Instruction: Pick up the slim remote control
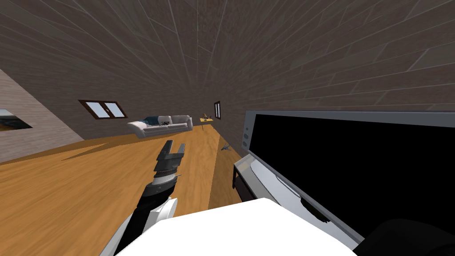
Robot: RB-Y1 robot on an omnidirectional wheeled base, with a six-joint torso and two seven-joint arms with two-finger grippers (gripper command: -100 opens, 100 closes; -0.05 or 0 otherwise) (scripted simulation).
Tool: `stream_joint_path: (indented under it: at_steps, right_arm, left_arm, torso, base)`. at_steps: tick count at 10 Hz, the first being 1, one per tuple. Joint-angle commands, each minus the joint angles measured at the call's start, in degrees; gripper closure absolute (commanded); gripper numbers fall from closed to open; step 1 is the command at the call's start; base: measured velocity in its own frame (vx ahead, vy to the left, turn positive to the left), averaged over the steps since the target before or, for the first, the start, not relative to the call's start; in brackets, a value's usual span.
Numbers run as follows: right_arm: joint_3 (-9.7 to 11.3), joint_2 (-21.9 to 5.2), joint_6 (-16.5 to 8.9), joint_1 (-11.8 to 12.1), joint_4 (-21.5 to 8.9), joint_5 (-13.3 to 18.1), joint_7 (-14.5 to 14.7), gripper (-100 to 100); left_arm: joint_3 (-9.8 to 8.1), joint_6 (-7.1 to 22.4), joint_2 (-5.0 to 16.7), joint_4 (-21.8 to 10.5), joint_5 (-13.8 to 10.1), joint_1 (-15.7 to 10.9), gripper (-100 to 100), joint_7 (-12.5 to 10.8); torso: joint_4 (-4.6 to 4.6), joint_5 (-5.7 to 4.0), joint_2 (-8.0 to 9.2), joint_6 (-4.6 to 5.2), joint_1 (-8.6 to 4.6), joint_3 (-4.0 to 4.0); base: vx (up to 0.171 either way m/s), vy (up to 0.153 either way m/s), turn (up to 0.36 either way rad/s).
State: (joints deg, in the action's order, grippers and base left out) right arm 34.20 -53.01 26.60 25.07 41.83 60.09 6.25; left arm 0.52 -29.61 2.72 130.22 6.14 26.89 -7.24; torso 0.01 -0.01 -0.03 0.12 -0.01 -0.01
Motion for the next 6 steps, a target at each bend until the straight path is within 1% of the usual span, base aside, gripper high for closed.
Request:
stream_joint_path:
  at_steps: [1, 2, 4, 5, 6]
  right_arm:
    - [0.0, 0.0, 0.0, 0.0, 0.0, 0.0, 0.0, 0]
    - [0.2, -1.0, -0.2, 0.6, 1.6, 0.2, -1.0, 100]
    - [-0.4, -3.9, 1.5, 1.1, 3.3, 0.3, -1.7, 100]
    - [-0.2, -2.9, 0.6, 1.1, 2.9, 0.3, -1.5, 100]
    - [-0.4, -3.0, 0.9, 1.1, 2.9, 0.3, -1.4, 0]
  left_arm:
    - [0.0, 0.0, 0.0, 0.0, 0.0, 0.0, 0, 0.0]
    - [0.0, 0.0, 0.0, 0.0, 0.0, 0.0, 0, 0.0]
    - [0.0, 0.0, 0.0, 0.0, 0.0, 0.0, 0, 0.0]
    - [0.0, 0.0, 0.0, 0.0, 0.0, 0.0, 0, 0.0]
    - [0.0, 0.0, 0.0, 0.0, 0.0, 0.0, 0, 0.0]
  torso:
    - [0.0, 0.0, 0.0, 0.0, 0.0, 0.0]
    - [0.0, 0.0, 0.0, 0.0, 0.0, 0.0]
    - [-0.02, 0.05, -0.07, 0.03, 0.12, -0.04]
    - [-0.02, 0.08, -0.08, 0.06, 0.14, -0.05]
    - [-0.01, 0.03, -0.04, 0.03, 0.1, -0.03]
  base:
    - [0.0, 0.0, 0.0]
    - [0.012, 0.011, -0.043]
    - [0.025, 0.029, -0.095]
    - [0.01, 0.013, -0.024]
    - [0.0, 0.0, 0.0]
